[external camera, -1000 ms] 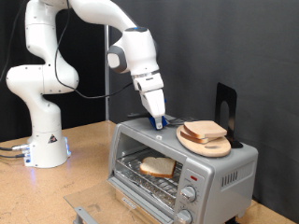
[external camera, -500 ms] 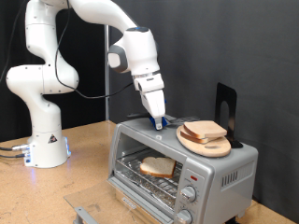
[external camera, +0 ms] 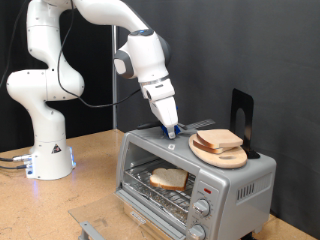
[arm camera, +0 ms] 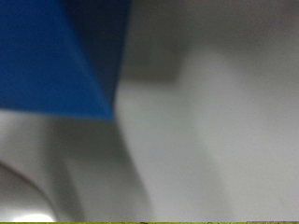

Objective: Make a piece of toast with the oven

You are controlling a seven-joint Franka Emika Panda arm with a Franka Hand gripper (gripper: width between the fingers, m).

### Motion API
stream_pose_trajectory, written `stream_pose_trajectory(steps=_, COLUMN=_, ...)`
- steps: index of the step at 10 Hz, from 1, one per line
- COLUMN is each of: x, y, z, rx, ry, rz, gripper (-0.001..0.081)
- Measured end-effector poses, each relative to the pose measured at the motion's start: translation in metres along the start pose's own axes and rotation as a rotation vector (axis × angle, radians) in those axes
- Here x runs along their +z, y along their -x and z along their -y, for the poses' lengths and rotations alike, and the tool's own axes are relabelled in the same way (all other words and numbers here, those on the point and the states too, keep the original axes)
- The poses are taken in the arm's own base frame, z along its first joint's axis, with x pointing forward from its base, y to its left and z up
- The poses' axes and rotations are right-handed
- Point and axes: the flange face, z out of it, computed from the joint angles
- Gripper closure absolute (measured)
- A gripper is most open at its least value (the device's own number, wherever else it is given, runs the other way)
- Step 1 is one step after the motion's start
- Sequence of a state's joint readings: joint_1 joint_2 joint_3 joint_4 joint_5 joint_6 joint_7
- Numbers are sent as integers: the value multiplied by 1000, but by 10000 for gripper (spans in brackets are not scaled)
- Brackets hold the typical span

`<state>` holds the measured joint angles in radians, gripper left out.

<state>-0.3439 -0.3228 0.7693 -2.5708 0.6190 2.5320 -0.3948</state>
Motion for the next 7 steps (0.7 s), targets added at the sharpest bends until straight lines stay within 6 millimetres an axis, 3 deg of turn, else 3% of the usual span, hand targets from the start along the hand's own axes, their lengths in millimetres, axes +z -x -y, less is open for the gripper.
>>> stream_pose_trajectory(steps=4, x=-4, y=9, z=24, rx=-37, ry=-55, rz=-4, gripper=0)
stream_pose_trajectory(steps=7, x=-16, y=19, z=26, rx=-37, ry=-57, rz=-2, gripper=0)
